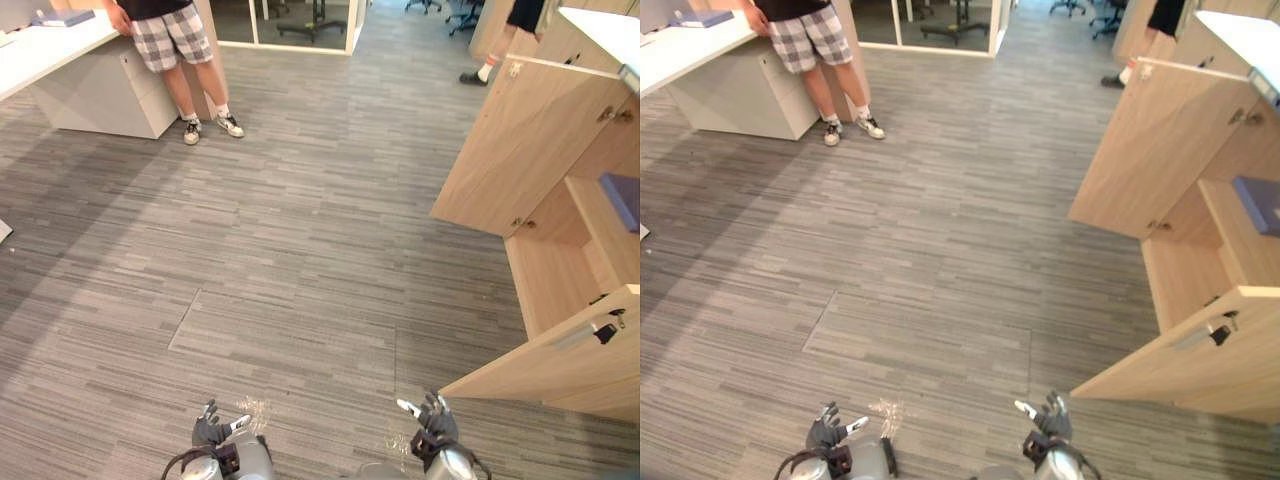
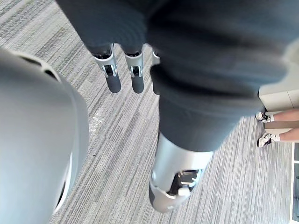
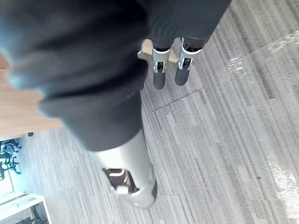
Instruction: Walk over to the cabinet, pick up the folder, carry it to the office cabinet, place the folder inside the office cabinet, then close the office cabinet door
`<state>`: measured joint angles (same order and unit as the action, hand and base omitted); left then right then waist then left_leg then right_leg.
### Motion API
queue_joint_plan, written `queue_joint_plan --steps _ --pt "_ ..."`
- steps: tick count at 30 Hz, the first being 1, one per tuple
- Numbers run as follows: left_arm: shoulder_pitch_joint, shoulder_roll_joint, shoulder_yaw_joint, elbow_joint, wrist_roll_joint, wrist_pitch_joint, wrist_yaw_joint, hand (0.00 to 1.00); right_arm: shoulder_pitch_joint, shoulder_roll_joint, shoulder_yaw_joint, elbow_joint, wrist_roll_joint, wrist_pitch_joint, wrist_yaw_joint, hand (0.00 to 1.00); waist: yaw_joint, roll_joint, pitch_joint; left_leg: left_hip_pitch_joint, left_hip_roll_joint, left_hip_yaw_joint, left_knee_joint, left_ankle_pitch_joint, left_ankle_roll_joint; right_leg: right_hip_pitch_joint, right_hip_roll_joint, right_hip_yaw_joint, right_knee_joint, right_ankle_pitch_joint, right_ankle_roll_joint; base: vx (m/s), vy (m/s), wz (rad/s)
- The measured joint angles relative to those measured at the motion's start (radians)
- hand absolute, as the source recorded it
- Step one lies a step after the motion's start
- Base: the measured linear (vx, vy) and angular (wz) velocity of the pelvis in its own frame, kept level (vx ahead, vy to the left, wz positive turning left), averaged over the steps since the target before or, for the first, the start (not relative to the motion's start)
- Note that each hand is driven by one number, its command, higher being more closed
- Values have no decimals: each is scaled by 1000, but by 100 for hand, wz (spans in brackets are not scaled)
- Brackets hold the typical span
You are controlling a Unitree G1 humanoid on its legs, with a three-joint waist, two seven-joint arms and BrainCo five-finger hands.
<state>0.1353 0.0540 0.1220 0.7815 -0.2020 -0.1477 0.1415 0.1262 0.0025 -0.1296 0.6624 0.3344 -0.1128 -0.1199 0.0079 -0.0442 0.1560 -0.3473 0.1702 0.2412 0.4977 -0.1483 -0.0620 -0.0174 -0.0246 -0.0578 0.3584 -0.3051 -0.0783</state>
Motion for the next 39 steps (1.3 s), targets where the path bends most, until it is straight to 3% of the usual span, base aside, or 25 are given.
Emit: queue_joint_plan --steps 1,2,3,4,5,8,10,11,12,14,15,17,18,19,21,22,23,25,27,28,30,32,35,37,39 --pt "1 -3 0 -3 -7 0 2 0 -7 -2 -1 -4 0 -3 1 0 4 2 1 0 -27 -10 -73 17 -11 1 -2 12 -6 -2 3 326 64 -68" --pt "7 -13 -1 -5 -32 -5 8 0 -24 -4 -4 -4 0 -8 0 0 13 12 -3 7 -74 -26 -258 77 -40 4 -2 45 -22 -7 21 346 84 -69" --pt "8 -16 -2 -5 -37 -5 8 0 -24 -4 -4 -5 0 -8 0 0 13 21 -4 17 -83 -27 -313 104 -39 13 2 58 -28 -11 32 471 131 -89" --pt "8 -15 -3 -5 -37 -7 7 0 -22 0 -3 -7 0 -8 1 0 15 21 -7 26 -97 -38 -322 189 -7 29 -3 91 -30 -31 49 485 124 -62" --pt "8 -17 -8 -5 -37 -8 7 0 -12 6 1 -22 0 -8 2 0 11 19 -12 23 -104 -30 -291 232 42 42 -19 105 -31 -47 65 604 158 -55" --pt "-13 -22 -41 -7 -26 -11 4 0 -11 14 3 -24 1 -8 8 0 2 5 -14 20 -128 29 -169 125 82 32 -78 129 47 -59 79 508 145 -35" --pt "-2 -21 -50 -9 -19 -12 2 0 -14 16 8 -22 1 -7 14 0 3 1 -12 109 -142 73 -155 56 83 19 -105 125 212 -33 107 505 143 -58" --pt "10 -14 -50 -9 -13 -13 1 0 -20 16 17 -22 1 -7 20 0 4 0 -11 176 -147 92 -160 21 83 -20 -122 101 361 32 109 529 143 -48" --pt "22 -5 -53 -8 -13 -15 -2 0 -22 14 31 -21 1 -7 21 0 2 -4 -9 248 -148 97 -178 -14 77 -62 -145 51 506 155 107 549 135 -37" --pt "39 6 -69 -6 -14 -16 -5 0 -20 14 45 -20 0 -7 24 0 -6 2 -10 356 -148 98 -244 -36 68 -121 -195 -27 688 290 93 527 33 -19" --pt "42 17 -75 -2 -14 -14 -6 0 -27 13 49 -21 0 -7 31 0 -8 -1 -7 412 -146 96 -284 -38 66 -191 -211 -60 792 192 74 570 -58 -17" --pt "35 18 -76 14 -14 -14 -7 0 -40 8 48 -23 0 -7 33 0 -19 21 8 483 -111 90 -327 -38 65 -287 -178 -104 811 64 59 451 -118 -13" --pt "29 18 -75 26 -14 -13 -9 0 -41 6 49 -23 0 -7 35 0 -24 30 15 505 -93 95 -328 -38 65 -311 -157 -116 772 34 61 456 -207 -6" --pt "17 17 -72 46 -14 -9 -14 0 -35 2 49 -22 0 -6 40 0 -35 44 25 539 -55 97 -320 -38 65 -343 -111 -125 635 1 70 559 -296 10" --pt "7 17 -61 65 -14 -9 -17 0 -15 -2 48 -22 0 -6 40 0 -57 40 23 577 -22 94 -316 -44 43 -381 -69 -92 345 23 87 484 -297 27" --pt "-1 16 -56 79 -12 -8 -17 0 -4 -12 48 -19 0 -6 39 0 -68 31 20 603 -16 92 -314 -73 -25 -381 -56 -64 188 196 18 501 -307 5" --pt "-18 -13 -50 92 -12 -5 -17 0 -22 -37 42 0 0 -2 39 0 -57 68 22 604 22 95 -315 -80 -41 -390 -16 -66 226 176 -1 469 -294 -11" --pt "-46 -25 -48 102 -11 -5 -17 0 -29 -36 20 -2 0 -3 39 0 -60 60 31 604 17 76 -325 -31 -63 -403 -13 -66 287 111 -21 371 -318 -7" --pt "-59 -45 -18 92 -7 -4 -17 0 2 -24 -6 -1 0 -2 39 0 -79 60 31 589 78 51 -207 0 -75 -329 1 -113 276 52 -36 298 -333 46" --pt "-59 -50 -7 89 -8 -5 -17 0 16 -16 -6 -2 0 -2 39 0 -80 60 31 566 106 34 -137 6 -66 -296 13 -128 254 46 -38 219 -281 57" --pt "-46 -66 17 82 -16 -3 -17 0 60 9 -8 -10 1 -3 39 0 -65 56 27 420 207 -30 213 1 -35 -176 64 -163 160 41 -45 257 -335 39" --pt "-22 -69 17 63 -21 2 -17 0 70 19 -9 -12 3 -3 38 0 -57 47 23 330 231 -30 366 -20 -12 -129 77 -167 124 36 -49 200 -209 6" --pt "-20 -57 9 43 -41 2 -17 0 72 20 -28 1 10 -3 35 0 -51 36 21 194 177 -20 366 -87 17 -56 68 -154 71 28 -55 137 -57 0" --pt "-12 -47 -8 23 -48 -1 -16 0 64 10 -27 2 11 -3 30 0 -44 33 23 148 88 -34 239 -111 9 -41 51 -115 69 5 -68 125 88 -35" --pt "5 -40 -6 4 -66 -9 -16 0 50 0 -26 2 11 -3 30 0 -31 32 24 105 -54 -122 -6 -94 -9 -30 35 -32 58 -6 -61 159 171 -90"
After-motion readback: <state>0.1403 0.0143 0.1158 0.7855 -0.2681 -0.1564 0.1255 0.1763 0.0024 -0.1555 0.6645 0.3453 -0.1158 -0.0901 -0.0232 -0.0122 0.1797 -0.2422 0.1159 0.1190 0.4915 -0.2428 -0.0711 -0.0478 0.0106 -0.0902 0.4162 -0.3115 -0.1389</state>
